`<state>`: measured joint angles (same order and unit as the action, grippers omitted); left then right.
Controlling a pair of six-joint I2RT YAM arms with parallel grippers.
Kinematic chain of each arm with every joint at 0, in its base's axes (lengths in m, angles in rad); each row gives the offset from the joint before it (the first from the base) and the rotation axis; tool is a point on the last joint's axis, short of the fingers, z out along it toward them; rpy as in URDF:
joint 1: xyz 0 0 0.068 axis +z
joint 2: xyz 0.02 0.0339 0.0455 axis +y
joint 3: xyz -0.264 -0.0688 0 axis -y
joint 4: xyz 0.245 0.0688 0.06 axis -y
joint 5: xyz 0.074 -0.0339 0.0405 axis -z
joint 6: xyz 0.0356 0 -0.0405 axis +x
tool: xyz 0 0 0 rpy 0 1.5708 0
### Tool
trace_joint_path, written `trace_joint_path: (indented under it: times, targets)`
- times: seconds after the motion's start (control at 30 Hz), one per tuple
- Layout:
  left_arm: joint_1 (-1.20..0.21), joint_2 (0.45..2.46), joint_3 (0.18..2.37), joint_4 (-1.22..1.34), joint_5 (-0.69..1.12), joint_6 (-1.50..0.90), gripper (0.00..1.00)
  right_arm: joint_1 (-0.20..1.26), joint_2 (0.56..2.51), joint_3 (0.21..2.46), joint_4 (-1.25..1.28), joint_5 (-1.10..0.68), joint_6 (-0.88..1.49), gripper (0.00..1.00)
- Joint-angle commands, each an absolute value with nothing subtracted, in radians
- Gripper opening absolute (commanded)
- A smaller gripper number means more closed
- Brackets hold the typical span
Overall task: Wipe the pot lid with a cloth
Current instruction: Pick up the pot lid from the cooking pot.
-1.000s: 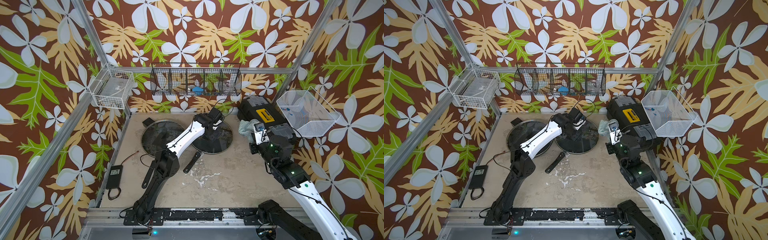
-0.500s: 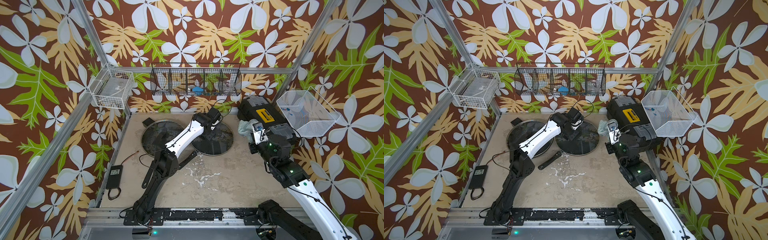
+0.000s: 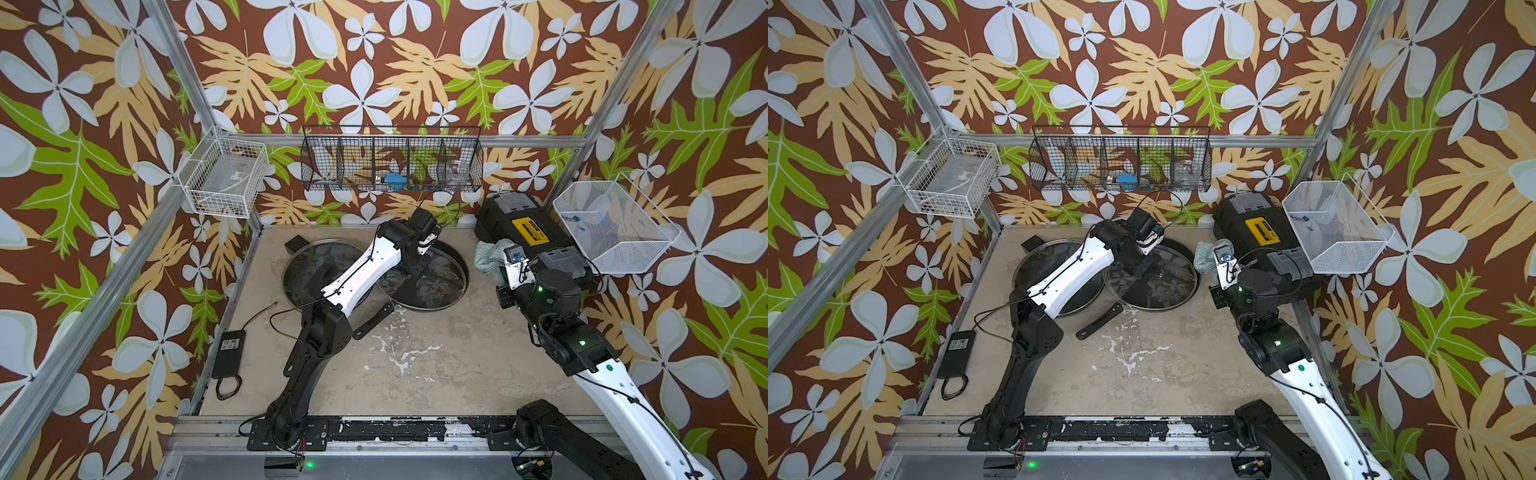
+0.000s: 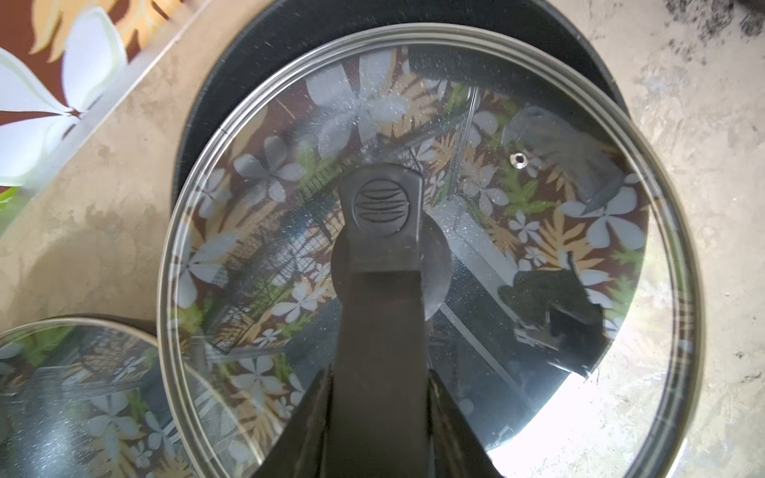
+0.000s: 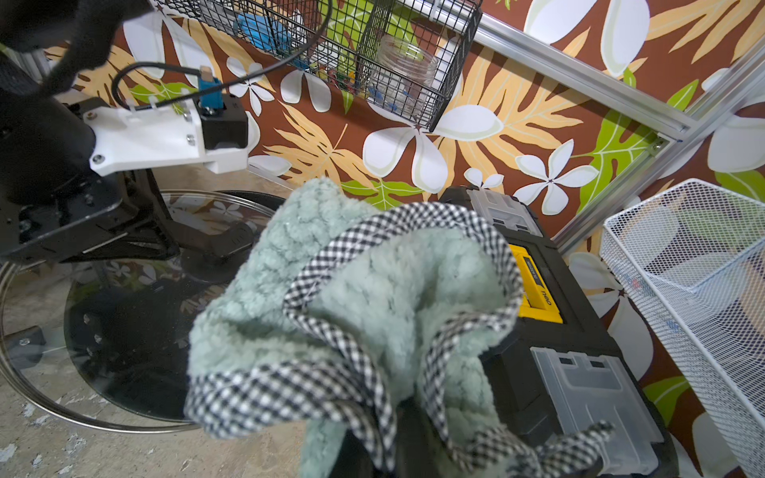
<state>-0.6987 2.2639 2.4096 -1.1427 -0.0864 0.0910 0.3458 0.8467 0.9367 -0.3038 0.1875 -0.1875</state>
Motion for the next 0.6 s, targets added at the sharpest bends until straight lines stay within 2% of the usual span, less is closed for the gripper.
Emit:
trace_joint_path:
  times: [0.0, 0.33, 0.37, 0.4, 0.43, 0.57]
  targets:
    - [-0.692, 2.244, 2.371, -1.061, -0.080, 0.110, 0.00, 0.346, 0.853, 0.939, -0.275, 0.184, -0.178, 0.00]
    - [-0.693, 2.245, 2.293, -1.119, -0.044, 0.118, 0.00, 0.345, 0.863, 0.939, -0.269, 0.179, -0.178, 0.00]
    - [-0.693, 2.251, 2.297, -1.125, -0.044, 0.118, 0.09, 0.345, 0.864, 0.940, -0.267, 0.179, -0.177, 0.00]
    - [-0.693, 2.260, 2.306, -1.136, -0.047, 0.118, 0.25, 0.346, 0.867, 0.940, -0.268, 0.178, -0.176, 0.00]
    - [-0.693, 2.271, 2.321, -1.148, -0.048, 0.120, 0.35, 0.347, 0.868, 0.943, -0.267, 0.178, -0.178, 0.00]
    - [-0.693, 2.295, 2.352, -1.176, -0.067, 0.135, 0.48, 0.346, 0.867, 0.943, -0.269, 0.184, -0.179, 0.00]
